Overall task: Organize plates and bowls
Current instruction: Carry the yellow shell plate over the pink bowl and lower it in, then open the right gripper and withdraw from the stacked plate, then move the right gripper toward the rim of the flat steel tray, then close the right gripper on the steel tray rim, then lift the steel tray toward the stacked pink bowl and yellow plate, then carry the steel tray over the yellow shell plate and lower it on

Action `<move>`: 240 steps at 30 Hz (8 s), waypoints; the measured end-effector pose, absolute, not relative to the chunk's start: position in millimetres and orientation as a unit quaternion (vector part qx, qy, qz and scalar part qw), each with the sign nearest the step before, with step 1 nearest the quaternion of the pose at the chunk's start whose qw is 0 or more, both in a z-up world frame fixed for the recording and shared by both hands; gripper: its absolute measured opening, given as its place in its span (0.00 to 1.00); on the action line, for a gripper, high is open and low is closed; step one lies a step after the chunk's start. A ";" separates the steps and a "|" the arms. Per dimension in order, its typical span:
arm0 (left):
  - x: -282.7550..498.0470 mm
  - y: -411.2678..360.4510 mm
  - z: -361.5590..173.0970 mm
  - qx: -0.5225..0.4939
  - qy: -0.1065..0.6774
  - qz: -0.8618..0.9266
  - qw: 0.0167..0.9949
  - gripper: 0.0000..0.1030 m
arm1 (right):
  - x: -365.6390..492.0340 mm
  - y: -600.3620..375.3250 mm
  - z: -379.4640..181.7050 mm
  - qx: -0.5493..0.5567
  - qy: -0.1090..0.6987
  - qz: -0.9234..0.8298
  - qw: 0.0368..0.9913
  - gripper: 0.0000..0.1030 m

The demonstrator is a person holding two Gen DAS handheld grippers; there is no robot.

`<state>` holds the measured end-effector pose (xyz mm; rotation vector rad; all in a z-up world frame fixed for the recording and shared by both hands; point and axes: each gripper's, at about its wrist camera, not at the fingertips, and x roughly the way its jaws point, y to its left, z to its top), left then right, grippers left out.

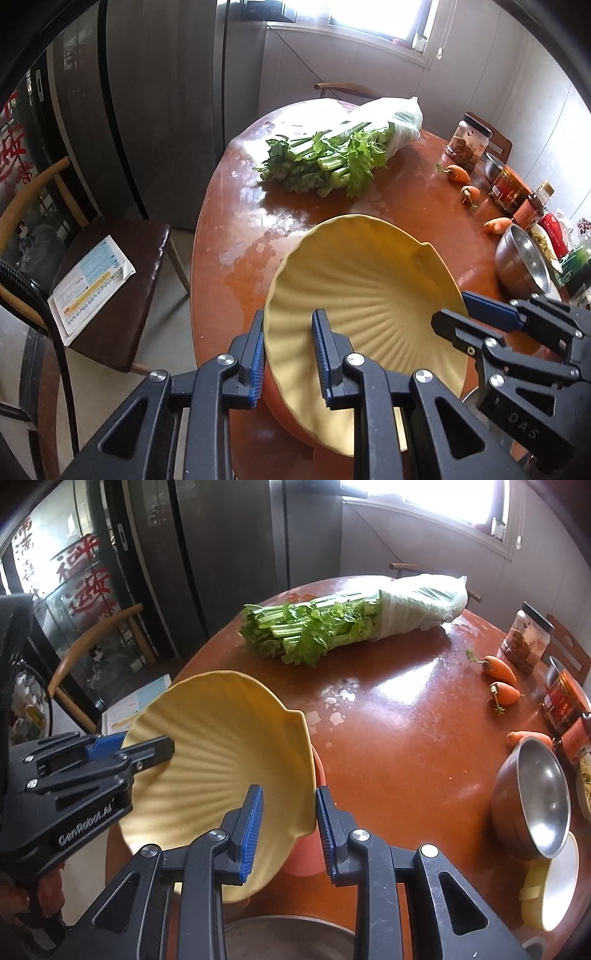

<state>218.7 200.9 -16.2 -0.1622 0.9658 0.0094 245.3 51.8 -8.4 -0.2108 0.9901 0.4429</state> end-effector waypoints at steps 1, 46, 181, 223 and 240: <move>218.3 200.0 -16.4 -0.072 0.464 0.008 0.883 0.22 | 246.3 53.1 -9.2 -0.101 0.470 0.210 0.851 0.29; 186.3 174.5 15.7 -0.026 0.409 0.019 0.912 0.57 | 229.5 -2.9 13.6 -0.033 0.444 0.190 0.875 0.48; 82.9 51.9 -27.1 -0.056 0.438 -0.013 0.897 0.44 | 107.2 -93.5 -34.6 -0.035 0.442 0.201 0.874 0.30; 103.7 57.4 25.1 -0.067 0.404 -0.008 0.913 0.44 | 126.8 -98.6 19.7 -0.012 0.391 0.218 0.894 0.30; 113.6 99.9 56.4 -0.059 0.376 0.024 0.924 0.44 | 148.3 -54.5 49.1 -0.011 0.361 0.257 0.897 0.30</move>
